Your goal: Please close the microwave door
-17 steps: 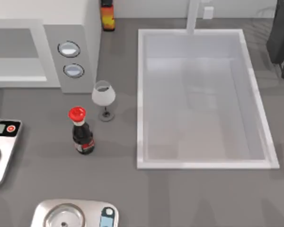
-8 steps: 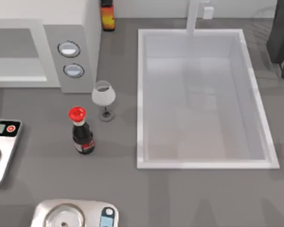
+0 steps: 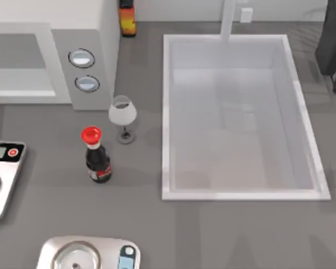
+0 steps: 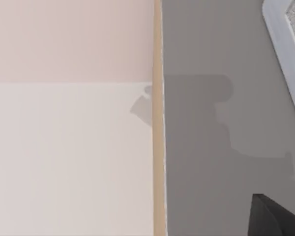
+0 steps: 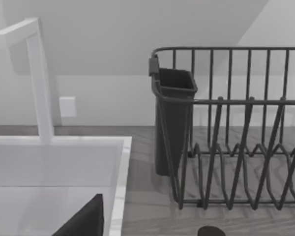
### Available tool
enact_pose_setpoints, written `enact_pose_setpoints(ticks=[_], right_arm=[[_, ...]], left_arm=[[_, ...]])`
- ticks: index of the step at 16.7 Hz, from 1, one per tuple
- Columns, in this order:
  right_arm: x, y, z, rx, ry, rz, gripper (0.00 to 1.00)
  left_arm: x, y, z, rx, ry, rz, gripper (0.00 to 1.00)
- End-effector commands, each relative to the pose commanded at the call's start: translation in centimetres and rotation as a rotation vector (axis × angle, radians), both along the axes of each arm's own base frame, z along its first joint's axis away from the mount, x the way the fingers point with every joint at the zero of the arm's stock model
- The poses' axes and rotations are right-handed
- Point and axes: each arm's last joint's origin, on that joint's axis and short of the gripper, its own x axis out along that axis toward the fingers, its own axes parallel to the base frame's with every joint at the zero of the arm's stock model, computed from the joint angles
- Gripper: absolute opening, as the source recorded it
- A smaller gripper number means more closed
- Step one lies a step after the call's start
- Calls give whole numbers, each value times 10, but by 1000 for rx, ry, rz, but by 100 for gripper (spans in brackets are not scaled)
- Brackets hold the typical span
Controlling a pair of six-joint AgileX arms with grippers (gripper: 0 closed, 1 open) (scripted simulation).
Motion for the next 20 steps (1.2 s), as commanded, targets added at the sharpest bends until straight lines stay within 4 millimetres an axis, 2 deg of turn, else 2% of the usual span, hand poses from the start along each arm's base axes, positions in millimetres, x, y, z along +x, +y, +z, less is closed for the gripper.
enact_pose_setpoints(ticks=[6, 15, 20], right_arm=[[0, 0, 0, 0, 0, 0, 100], [0, 0, 0, 0, 0, 0, 100], [0, 0, 0, 0, 0, 0, 100]], left_arm=[[1, -1, -5, -2, 3, -3, 0], [1, 1, -95, 4, -3, 0, 0], [1, -1, -99, 1, -1, -4, 0]])
